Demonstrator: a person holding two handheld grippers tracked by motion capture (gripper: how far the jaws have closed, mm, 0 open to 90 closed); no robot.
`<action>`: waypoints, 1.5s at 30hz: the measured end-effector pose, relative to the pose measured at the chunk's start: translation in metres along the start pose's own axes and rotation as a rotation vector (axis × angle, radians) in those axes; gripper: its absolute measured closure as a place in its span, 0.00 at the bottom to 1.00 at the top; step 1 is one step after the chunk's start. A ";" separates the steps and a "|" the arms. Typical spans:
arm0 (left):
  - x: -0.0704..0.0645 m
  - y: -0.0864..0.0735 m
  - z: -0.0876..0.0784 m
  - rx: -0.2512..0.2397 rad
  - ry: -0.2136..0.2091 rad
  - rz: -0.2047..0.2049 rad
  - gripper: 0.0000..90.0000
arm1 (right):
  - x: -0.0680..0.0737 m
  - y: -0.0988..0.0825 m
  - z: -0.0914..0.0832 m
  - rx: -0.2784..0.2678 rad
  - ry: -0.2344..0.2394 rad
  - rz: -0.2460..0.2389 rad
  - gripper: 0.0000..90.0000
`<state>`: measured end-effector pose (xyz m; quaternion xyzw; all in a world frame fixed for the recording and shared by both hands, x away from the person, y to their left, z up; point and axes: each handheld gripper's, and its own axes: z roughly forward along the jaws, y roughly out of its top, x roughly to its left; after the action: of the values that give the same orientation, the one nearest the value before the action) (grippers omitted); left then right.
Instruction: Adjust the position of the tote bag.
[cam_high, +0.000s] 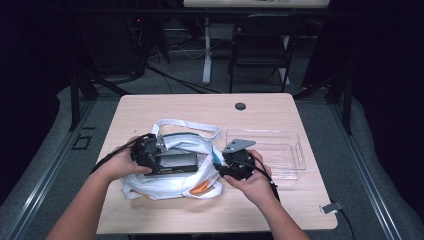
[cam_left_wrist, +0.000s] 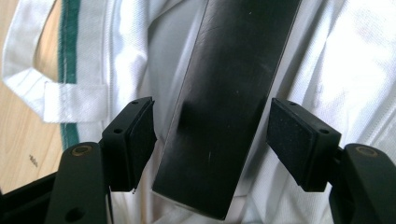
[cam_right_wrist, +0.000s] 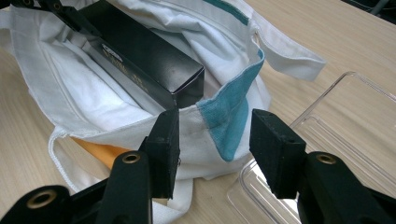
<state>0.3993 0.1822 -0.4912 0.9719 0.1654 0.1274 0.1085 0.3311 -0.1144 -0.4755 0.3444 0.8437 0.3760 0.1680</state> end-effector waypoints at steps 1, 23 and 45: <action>0.000 0.001 0.001 0.003 0.000 0.005 0.36 | 0.000 0.000 0.000 0.000 -0.002 0.000 0.59; 0.001 0.011 0.027 0.062 -0.053 0.033 0.34 | 0.002 -0.002 0.004 0.009 0.005 -0.006 0.57; 0.004 0.012 0.042 0.083 -0.090 0.029 0.35 | 0.003 -0.003 0.005 0.006 0.005 -0.006 0.56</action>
<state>0.4188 0.1655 -0.5269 0.9826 0.1516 0.0783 0.0735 0.3307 -0.1111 -0.4810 0.3416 0.8462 0.3739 0.1658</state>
